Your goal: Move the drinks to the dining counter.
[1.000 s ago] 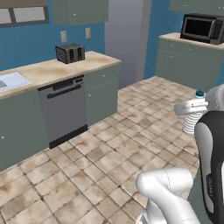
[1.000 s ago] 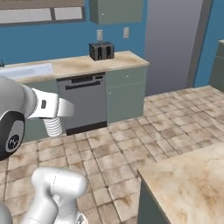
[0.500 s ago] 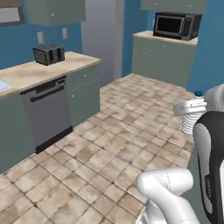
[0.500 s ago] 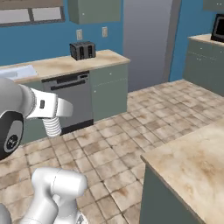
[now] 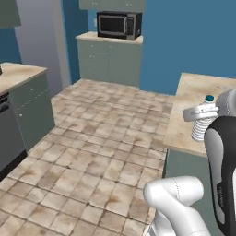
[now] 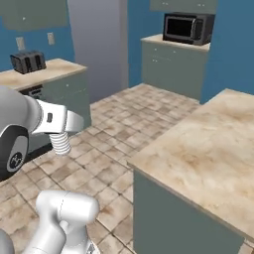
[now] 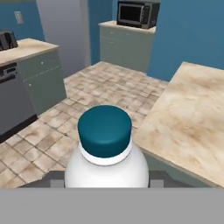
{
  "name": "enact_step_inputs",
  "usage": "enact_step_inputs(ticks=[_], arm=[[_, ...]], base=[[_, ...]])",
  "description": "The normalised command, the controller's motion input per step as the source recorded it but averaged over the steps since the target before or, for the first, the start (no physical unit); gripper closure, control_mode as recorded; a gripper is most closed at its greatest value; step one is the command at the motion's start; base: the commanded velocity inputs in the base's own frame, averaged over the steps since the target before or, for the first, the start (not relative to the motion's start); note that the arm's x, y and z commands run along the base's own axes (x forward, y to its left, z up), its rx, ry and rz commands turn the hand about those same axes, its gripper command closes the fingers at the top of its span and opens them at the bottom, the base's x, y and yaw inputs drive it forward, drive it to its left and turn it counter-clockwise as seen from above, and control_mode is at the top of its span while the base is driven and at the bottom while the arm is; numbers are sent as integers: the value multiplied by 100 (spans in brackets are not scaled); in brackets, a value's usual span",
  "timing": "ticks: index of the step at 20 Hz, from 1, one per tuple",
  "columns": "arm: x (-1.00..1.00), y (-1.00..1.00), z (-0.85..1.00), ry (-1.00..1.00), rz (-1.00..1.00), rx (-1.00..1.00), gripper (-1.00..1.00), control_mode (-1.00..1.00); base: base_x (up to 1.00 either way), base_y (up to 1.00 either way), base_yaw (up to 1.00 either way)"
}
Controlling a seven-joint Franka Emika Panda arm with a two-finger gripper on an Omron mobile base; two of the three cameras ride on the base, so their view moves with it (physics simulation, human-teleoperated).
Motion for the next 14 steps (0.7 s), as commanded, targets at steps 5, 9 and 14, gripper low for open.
enact_step_inputs(ticks=[5, 9, 14], arm=[[0, 0, 0, 0, 0, 0, 100, 100], [0, 0, 0, 0, 0, 0, 100, 100], [0, 0, 0, 0, 0, 0, 100, 100]], base=[[0, 0, -51], [0, 0, -50], [15, 2, -45]])
